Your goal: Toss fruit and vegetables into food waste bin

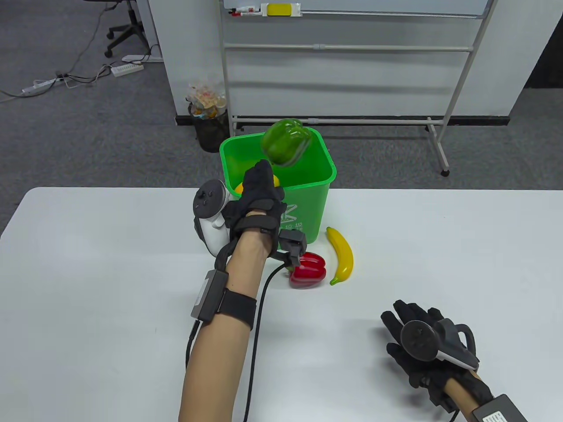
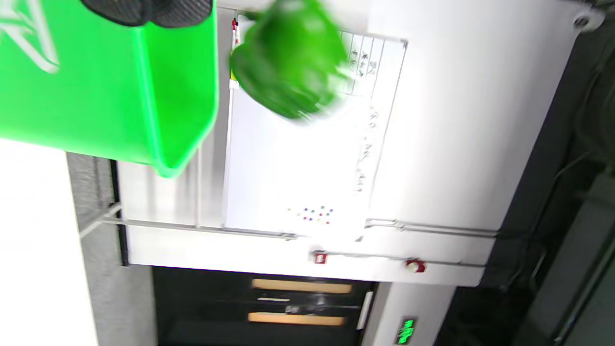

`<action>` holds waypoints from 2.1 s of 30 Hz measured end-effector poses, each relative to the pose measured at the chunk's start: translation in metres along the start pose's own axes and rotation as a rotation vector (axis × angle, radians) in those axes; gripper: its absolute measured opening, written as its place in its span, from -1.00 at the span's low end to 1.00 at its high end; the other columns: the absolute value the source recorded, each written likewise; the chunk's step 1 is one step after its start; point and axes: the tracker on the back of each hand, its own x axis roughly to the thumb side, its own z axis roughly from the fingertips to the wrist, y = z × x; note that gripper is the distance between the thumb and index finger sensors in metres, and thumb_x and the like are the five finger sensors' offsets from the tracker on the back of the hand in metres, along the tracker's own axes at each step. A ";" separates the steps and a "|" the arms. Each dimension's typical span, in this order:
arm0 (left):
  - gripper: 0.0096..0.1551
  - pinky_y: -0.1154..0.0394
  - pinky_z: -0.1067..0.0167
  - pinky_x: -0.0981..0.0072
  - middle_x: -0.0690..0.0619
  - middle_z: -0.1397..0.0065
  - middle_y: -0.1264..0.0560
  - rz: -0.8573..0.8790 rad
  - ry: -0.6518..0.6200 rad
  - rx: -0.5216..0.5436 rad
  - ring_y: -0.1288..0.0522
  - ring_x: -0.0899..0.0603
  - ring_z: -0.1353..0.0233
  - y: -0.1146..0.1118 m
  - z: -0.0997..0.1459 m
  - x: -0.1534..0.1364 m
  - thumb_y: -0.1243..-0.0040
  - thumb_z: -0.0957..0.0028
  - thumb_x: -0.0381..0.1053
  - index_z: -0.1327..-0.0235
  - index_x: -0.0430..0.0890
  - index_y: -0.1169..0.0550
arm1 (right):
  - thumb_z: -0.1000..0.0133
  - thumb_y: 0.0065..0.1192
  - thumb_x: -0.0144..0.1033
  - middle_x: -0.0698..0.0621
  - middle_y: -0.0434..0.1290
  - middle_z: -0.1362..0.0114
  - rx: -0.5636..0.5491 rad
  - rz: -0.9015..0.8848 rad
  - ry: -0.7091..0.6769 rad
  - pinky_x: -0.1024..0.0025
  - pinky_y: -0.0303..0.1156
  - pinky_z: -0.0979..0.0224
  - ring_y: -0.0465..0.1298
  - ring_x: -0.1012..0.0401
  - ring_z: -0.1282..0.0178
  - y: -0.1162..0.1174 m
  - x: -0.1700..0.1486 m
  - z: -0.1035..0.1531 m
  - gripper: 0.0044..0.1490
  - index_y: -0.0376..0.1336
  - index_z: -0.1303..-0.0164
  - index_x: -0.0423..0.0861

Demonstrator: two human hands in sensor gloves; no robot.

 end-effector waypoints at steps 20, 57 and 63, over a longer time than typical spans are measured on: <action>-0.13 -0.19 -0.43 -0.43 -0.20 -0.64 -0.18 -1.145 -0.259 -0.386 -0.23 -0.49 -0.56 -0.084 -0.003 -0.093 -0.20 0.09 0.32 -0.45 -0.02 -0.32 | 0.03 0.19 0.10 -0.04 0.03 -0.72 -0.026 -0.047 -0.020 -0.41 0.00 -0.59 0.15 -0.14 -0.73 -0.005 -0.003 0.003 -0.06 0.09 -0.57 0.02; -0.03 -0.32 -0.31 -0.38 -0.34 -0.61 -0.10 -0.846 -0.114 -0.592 -0.33 -0.56 -0.41 -0.052 0.048 -0.205 -0.45 0.15 0.16 -0.47 0.12 -0.18 | 0.03 0.18 0.09 -0.11 0.06 -0.70 -0.010 -0.008 -0.089 -0.39 0.05 -0.58 0.20 -0.16 -0.70 -0.002 0.010 0.007 -0.08 0.12 -0.56 0.00; 0.00 -0.48 -0.15 -0.28 -0.51 -0.50 -0.19 -0.062 0.115 -0.706 -0.51 -0.51 -0.25 -0.060 0.100 -0.230 -0.06 -0.02 0.37 -0.51 -0.16 -0.06 | 0.03 0.17 0.09 -0.11 0.07 -0.69 0.001 0.004 -0.095 -0.39 0.05 -0.57 0.20 -0.17 -0.70 0.000 0.015 0.006 -0.09 0.12 -0.55 -0.01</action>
